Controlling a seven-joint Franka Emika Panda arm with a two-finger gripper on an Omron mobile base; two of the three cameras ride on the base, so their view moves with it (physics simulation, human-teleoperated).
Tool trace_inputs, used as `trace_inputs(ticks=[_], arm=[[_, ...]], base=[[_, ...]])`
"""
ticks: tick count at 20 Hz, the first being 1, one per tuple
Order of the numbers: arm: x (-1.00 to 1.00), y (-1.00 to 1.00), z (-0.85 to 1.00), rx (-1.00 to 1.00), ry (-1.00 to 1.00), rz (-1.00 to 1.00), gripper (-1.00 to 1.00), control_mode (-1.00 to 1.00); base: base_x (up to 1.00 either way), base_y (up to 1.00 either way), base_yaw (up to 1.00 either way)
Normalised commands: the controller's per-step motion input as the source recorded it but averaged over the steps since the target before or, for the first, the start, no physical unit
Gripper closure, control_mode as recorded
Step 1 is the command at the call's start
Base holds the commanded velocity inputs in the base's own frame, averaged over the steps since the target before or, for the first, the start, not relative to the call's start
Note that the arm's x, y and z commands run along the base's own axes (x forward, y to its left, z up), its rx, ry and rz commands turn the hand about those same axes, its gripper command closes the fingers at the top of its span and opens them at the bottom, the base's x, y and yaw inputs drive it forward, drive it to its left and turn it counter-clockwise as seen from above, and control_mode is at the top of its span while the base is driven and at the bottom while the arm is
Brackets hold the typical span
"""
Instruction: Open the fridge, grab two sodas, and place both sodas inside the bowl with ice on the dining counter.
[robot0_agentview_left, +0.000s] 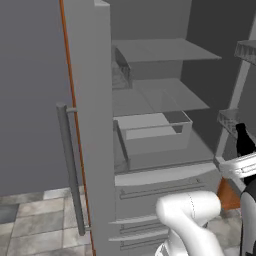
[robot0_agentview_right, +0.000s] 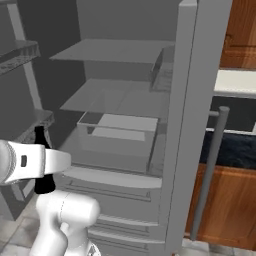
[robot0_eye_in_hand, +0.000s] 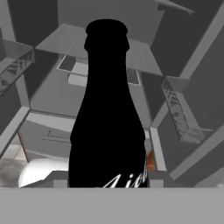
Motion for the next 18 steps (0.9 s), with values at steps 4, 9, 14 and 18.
trace_inputs(ticks=[4,9,14,18], arm=[[0.00,0.00,0.00,0.00,0.00,0.00,1.00,1.00],[0.00,0.00,0.00,0.00,0.00,0.00,1.00,1.00],[0.00,0.00,0.00,0.00,0.00,0.00,1.00,1.00],[0.00,0.00,0.00,0.00,0.00,0.00,1.00,1.00]], base=[[-0.62,0.54,0.00],[-0.63,0.56,0.00],[-0.68,0.42,0.00],[-0.73,0.31,0.00]])
